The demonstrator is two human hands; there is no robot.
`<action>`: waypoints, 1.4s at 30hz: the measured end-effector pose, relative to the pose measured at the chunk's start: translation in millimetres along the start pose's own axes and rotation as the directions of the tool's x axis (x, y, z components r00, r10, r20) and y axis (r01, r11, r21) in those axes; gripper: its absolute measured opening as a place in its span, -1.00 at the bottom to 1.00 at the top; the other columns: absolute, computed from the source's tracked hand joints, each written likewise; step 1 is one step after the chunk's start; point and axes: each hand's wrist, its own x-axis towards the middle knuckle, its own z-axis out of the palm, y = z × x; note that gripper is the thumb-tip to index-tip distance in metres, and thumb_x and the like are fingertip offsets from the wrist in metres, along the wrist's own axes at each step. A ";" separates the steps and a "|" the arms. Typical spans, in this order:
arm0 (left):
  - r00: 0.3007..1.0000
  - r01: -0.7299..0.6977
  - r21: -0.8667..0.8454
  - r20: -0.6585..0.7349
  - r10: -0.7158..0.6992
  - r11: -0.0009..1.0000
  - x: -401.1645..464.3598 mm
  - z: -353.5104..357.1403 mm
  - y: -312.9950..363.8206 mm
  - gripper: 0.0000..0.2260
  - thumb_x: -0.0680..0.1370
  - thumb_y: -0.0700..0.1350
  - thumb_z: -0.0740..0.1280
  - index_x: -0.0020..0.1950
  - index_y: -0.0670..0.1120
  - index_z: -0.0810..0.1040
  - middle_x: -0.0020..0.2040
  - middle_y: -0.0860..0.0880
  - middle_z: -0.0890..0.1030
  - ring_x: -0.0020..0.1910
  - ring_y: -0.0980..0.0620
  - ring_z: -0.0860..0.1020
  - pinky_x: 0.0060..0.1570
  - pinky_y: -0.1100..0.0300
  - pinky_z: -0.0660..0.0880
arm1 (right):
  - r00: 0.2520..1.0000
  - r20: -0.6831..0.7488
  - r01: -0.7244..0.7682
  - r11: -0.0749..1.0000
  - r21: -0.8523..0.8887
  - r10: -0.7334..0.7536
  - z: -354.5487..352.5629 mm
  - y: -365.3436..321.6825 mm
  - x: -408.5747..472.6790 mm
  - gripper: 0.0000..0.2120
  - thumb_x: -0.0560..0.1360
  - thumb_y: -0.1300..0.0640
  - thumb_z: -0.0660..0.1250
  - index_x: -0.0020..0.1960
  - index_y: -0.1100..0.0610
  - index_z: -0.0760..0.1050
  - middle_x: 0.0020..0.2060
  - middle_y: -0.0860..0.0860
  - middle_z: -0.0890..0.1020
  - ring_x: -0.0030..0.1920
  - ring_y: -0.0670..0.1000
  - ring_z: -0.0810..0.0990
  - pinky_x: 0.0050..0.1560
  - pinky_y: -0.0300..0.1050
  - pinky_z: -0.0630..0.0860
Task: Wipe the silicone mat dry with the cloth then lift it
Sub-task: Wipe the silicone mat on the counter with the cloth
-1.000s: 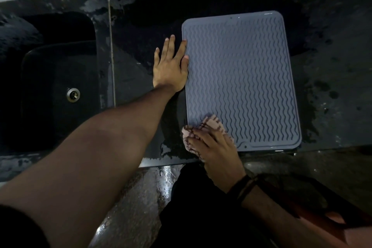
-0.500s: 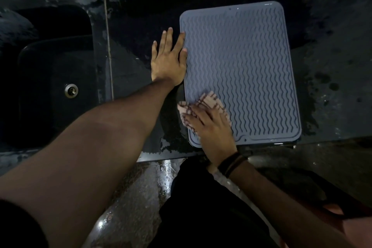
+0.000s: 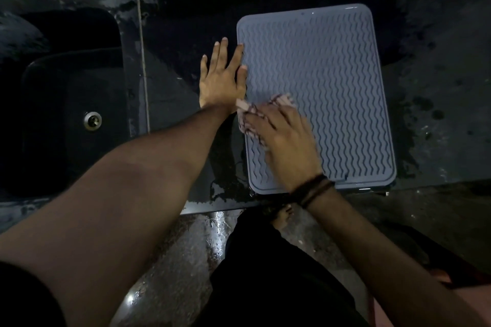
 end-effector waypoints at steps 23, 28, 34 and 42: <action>1.000 0.004 0.011 0.002 -0.004 1.000 -2.7 -4.4 2.3 -0.50 0.71 0.13 -0.10 0.66 0.09 0.04 0.67 -0.06 -0.02 0.65 -0.03 -0.09 0.59 -0.11 -0.14 | 0.999 0.005 -0.039 0.999 0.001 0.039 -12.8 12.1 -16.8 -0.57 0.45 0.24 0.19 0.30 0.09 0.49 0.26 0.10 0.55 0.31 0.21 0.42 0.24 0.20 0.44; 1.000 0.006 0.028 -0.007 -0.006 1.000 -1.7 -2.9 2.5 -0.50 0.71 0.13 -0.10 0.66 0.09 0.05 0.67 -0.07 -0.01 0.65 -0.04 -0.08 0.59 -0.12 -0.12 | 0.985 0.173 -0.006 0.998 -0.062 0.017 10.9 14.3 23.7 -0.47 0.44 0.32 0.27 0.40 0.09 0.42 0.34 0.10 0.48 0.37 0.20 0.36 0.36 0.15 0.29; 1.000 0.015 0.005 -0.018 -0.015 1.000 -2.3 -2.1 2.4 -0.50 0.70 0.14 -0.10 0.66 0.10 0.07 0.67 -0.05 0.00 0.65 -0.01 -0.07 0.59 -0.10 -0.13 | 0.979 0.202 0.007 0.996 -0.091 0.011 32.5 10.6 -51.9 -0.47 0.43 0.31 0.20 0.38 0.05 0.42 0.34 0.06 0.44 0.31 0.18 0.39 0.23 0.18 0.45; 1.000 0.011 -0.001 -0.021 -0.011 1.000 -2.8 -3.6 3.6 -0.50 0.71 0.12 -0.08 0.66 0.08 0.07 0.67 -0.06 0.00 0.65 -0.02 -0.07 0.59 -0.10 -0.13 | 0.959 0.277 0.049 0.998 0.033 -0.056 -0.1 15.4 -80.2 -0.49 0.38 0.28 0.11 0.26 0.06 0.54 0.24 0.03 0.56 0.26 0.17 0.49 0.16 0.18 0.52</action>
